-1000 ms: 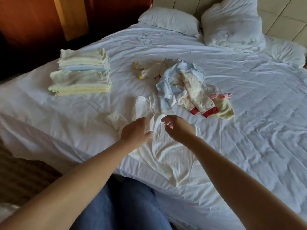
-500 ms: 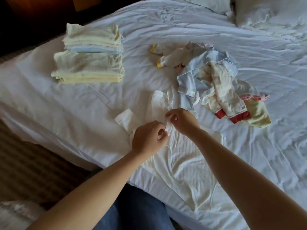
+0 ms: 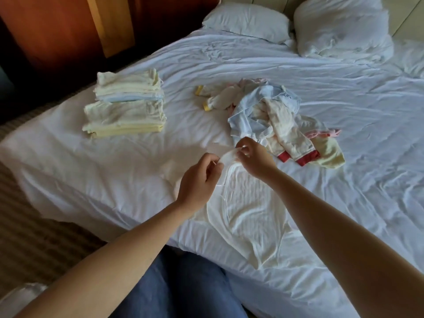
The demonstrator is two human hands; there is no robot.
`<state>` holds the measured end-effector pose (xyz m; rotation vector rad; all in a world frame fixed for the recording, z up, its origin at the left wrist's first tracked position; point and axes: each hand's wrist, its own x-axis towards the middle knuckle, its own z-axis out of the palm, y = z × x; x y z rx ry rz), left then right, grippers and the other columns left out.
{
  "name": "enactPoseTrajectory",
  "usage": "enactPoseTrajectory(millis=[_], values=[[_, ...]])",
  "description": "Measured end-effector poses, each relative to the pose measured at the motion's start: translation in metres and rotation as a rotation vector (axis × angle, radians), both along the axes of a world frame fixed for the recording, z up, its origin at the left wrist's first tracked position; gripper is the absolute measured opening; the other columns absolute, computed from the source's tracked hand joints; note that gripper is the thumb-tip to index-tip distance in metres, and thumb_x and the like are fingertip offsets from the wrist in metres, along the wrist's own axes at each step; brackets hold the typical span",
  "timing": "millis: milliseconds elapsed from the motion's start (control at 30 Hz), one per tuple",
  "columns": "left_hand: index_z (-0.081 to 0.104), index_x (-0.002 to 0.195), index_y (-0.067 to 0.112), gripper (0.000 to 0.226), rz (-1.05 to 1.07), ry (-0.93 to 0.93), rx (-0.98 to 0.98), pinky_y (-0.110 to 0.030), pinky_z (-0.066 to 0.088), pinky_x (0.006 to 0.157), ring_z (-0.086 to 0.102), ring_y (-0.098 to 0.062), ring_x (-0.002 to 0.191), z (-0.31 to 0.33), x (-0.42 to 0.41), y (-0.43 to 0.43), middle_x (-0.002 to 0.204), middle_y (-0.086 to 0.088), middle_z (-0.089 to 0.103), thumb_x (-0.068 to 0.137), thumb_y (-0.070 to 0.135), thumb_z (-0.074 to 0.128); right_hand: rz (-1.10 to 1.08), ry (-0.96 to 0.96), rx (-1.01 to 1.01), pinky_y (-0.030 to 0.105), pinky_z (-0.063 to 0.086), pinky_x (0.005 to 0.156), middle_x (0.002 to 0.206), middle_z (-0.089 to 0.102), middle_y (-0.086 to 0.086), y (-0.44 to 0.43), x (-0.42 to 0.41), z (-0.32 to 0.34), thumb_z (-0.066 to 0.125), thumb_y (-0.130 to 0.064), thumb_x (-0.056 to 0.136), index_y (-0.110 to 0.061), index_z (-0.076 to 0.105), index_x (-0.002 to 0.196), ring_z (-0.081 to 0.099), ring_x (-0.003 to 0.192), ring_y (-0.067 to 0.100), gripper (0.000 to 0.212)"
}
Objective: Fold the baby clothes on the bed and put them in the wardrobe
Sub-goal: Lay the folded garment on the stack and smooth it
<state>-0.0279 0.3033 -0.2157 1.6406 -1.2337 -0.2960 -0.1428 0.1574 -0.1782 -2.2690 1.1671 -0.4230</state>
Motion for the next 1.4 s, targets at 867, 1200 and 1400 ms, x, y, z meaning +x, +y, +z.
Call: enactPoseTrajectory(millis=[867,1200,1400], values=[[0.068,0.105,0.025,0.018,-0.195,-0.514,0.342,-0.031,0.049,0.082,0.059,-0.011,0.099,-0.006,-0.026,-0.027,0.103,0.010,0.065,0.093,0.034,0.057,-0.189,0.269,-0.119,0.031,0.044,0.077,0.125,0.063,-0.005,0.012,-0.106,-0.039,0.043,-0.024,0.094,-0.030,0.059,0.126,0.051,0.120,0.016,0.036],[0.069,0.102,0.018,0.034,-0.191,-0.783,0.317,-0.037,0.050,0.080,0.061,-0.028,0.102,-0.050,-0.014,-0.069,0.106,-0.002,0.066,0.084,0.029,0.043,-0.393,0.211,-0.065,0.030,0.038,0.066,0.100,0.064,0.000,-0.021,-0.087,-0.064,0.045,-0.018,0.090,-0.026,0.054,0.109,0.058,0.091,0.022,0.022],[0.061,0.126,0.018,0.047,-0.216,-0.804,0.453,-0.040,0.043,0.102,0.054,-0.030,0.124,-0.072,-0.013,-0.063,0.134,-0.006,0.057,0.092,0.039,0.035,-0.377,0.313,-0.196,0.033,0.038,0.073,0.104,0.061,0.005,-0.028,-0.090,-0.069,0.042,-0.019,0.095,-0.017,0.060,0.102,0.054,0.101,0.027,0.019]])
